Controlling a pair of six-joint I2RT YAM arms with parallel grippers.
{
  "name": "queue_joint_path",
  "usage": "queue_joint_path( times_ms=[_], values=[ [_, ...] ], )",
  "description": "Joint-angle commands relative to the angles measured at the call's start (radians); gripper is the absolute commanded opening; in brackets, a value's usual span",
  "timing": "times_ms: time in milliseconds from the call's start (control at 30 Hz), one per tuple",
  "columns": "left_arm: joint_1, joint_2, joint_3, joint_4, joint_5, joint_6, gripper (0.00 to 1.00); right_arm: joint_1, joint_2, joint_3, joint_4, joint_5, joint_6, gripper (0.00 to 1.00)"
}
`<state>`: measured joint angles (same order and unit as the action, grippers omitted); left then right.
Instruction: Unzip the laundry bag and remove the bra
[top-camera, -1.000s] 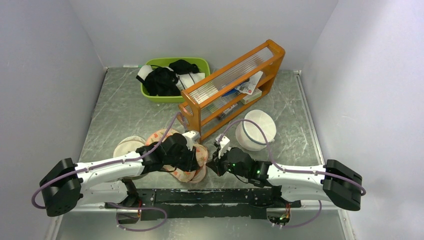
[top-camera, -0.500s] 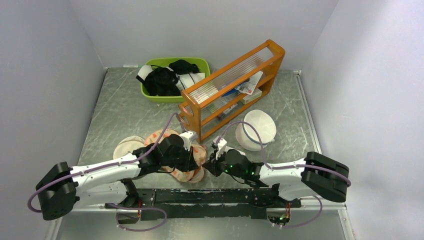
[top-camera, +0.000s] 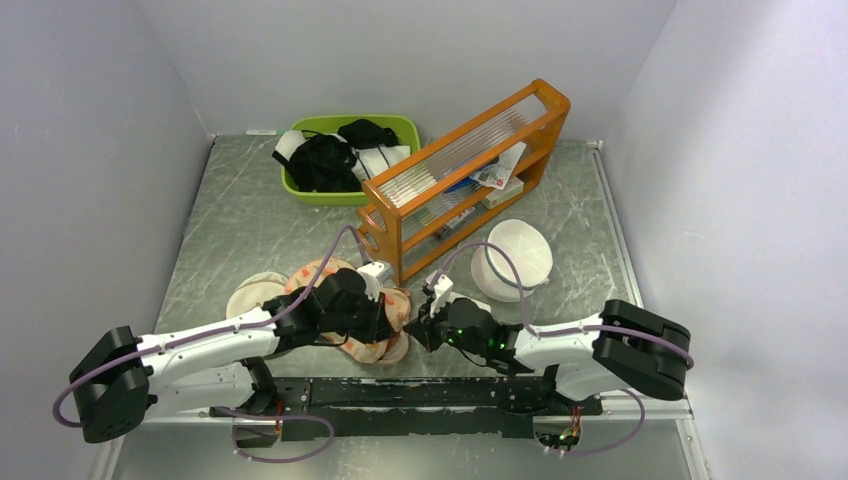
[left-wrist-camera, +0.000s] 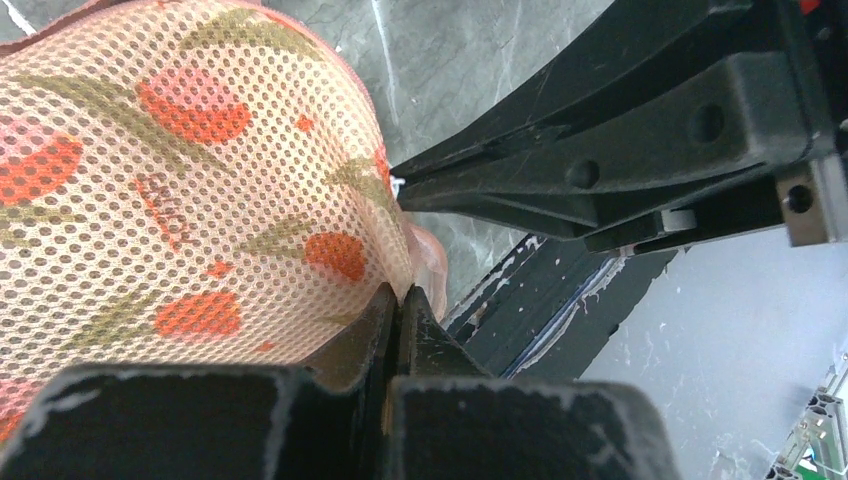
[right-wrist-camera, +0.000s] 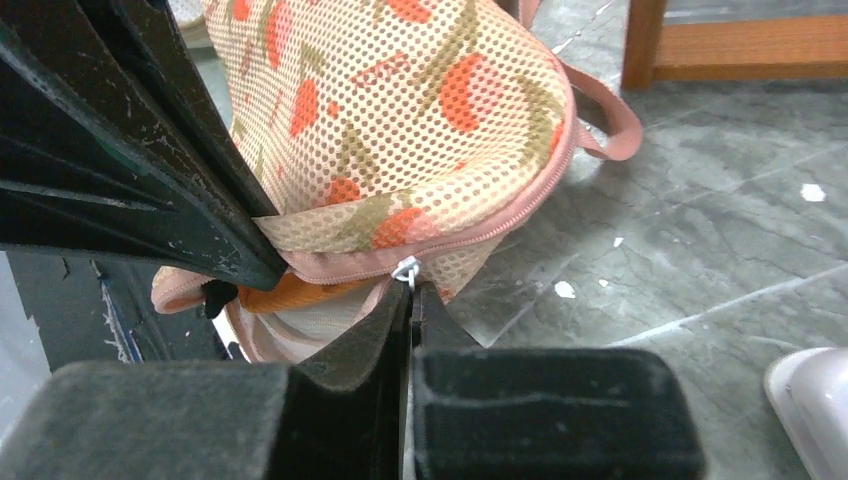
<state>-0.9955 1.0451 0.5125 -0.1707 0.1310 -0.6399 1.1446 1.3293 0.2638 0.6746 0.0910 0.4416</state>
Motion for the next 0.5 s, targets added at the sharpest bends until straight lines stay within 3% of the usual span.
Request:
queue_joint_path(
  times_ms=[0,167,300,400,467],
  values=[
    [-0.002,-0.026,0.018,-0.022,-0.006,0.011,0.07,-0.012,-0.075,0.014,-0.098,0.134,0.000,0.00],
    [-0.002,-0.009,0.025,-0.046,0.005,0.023,0.07,-0.046,-0.161,0.008,-0.239,0.234,0.021,0.00],
    [-0.002,0.001,0.015,-0.037,0.044,0.015,0.07,-0.078,-0.192,0.038,-0.360,0.228,0.014,0.00],
    [-0.002,-0.016,0.000,-0.024,0.078,0.011,0.09,-0.077,-0.227,0.058,-0.397,0.063,-0.036,0.00],
    [-0.002,-0.033,0.002,-0.021,0.090,0.015,0.25,-0.066,-0.239,0.067,-0.394,-0.079,-0.072,0.00]
  ],
)
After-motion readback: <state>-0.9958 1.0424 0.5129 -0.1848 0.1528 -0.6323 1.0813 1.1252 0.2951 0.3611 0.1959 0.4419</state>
